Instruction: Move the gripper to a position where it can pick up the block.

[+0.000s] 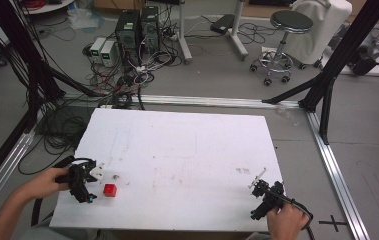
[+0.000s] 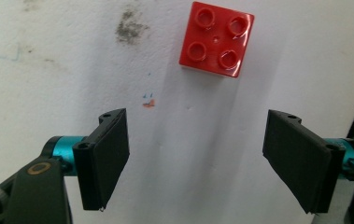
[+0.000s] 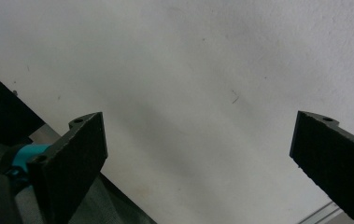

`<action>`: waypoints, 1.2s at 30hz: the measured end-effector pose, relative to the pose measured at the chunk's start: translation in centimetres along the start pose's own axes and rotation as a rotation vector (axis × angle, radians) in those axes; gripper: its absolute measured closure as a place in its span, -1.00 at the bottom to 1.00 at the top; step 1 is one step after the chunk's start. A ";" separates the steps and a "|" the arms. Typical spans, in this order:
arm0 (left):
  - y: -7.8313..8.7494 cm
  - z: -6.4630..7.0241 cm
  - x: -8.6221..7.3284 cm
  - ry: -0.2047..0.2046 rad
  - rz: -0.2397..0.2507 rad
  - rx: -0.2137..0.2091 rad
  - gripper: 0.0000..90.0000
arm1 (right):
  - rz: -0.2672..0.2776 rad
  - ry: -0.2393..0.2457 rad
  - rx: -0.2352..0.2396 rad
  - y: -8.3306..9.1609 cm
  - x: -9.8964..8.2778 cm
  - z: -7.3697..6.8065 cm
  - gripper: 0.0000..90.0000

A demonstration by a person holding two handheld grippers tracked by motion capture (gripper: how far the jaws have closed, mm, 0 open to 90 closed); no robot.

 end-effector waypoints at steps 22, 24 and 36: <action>-1.1 0.6 2.7 -0.224 -0.104 -0.035 -0.49 | -0.009 0.007 0.016 -0.4 0.3 -0.1 -0.93; -1.2 0.7 3.0 -0.241 -0.109 -0.037 -0.49 | -0.005 0.011 0.014 -0.4 0.3 0.0 -0.93; -2.6 1.5 4.6 -0.303 -0.140 -0.051 -0.49 | -0.007 0.013 0.013 -0.4 0.2 0.1 -0.93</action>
Point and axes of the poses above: each handheld gripper's, and its own axes: y roughly backward along the jaws, x roughly out of its top, z roughly to its right, the point moved 3 cm from there along -y, roughly forward along the jaws, and after that the axes turned 15 degrees about y, right-handed, at the moved point
